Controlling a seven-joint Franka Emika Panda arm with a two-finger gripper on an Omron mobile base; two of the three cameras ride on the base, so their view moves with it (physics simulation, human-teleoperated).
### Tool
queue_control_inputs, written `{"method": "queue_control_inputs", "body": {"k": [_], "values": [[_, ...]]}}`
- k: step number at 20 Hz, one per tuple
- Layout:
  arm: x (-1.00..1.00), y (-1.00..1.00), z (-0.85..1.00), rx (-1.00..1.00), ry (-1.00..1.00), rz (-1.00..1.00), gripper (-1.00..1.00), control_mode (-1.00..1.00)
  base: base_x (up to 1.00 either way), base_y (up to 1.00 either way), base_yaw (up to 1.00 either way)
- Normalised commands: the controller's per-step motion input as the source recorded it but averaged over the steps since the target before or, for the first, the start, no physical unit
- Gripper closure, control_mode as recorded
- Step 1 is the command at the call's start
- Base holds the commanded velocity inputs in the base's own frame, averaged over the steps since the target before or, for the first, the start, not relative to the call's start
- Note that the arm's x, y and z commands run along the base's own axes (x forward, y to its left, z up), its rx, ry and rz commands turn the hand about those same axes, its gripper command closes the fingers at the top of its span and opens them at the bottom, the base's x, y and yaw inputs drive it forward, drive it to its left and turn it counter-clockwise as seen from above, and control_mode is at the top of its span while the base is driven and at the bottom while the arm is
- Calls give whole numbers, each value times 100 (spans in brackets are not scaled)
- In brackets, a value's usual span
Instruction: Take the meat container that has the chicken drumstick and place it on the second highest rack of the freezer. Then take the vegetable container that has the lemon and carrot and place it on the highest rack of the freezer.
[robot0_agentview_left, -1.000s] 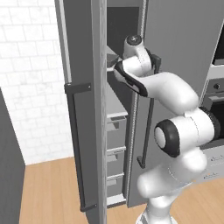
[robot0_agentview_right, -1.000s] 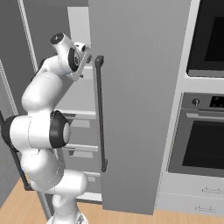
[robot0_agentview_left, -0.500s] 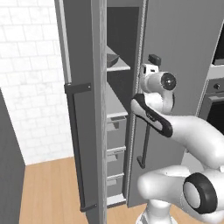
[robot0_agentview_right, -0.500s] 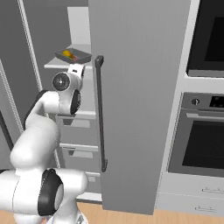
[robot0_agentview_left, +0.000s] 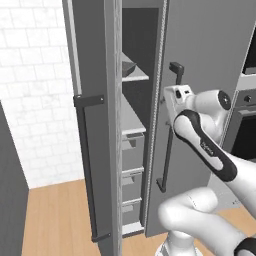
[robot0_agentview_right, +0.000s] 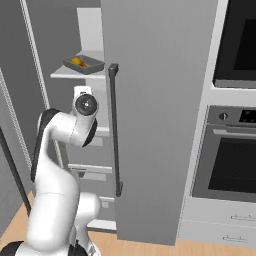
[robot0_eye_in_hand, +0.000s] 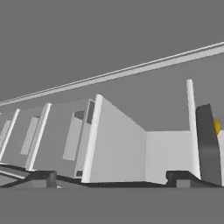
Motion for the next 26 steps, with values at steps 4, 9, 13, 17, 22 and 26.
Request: {"method": "queue_control_inputs", "body": {"k": [4,9,13,17,22,26], "values": [[-78,-1,8,-35,0,6,-100,-100,0,0,0],[-45,-8,21,-39,6,2,-100,-100,0,0,0],[-36,-12,1,-29,2,8,-100,100,-15,-2,4],[0,0,0,0,0,0,-100,100,-37,-2,10],[0,0,0,0,0,0,-100,100,-27,-35,-5],[0,0,0,0,0,0,-100,100,8,-100,-25]]}}
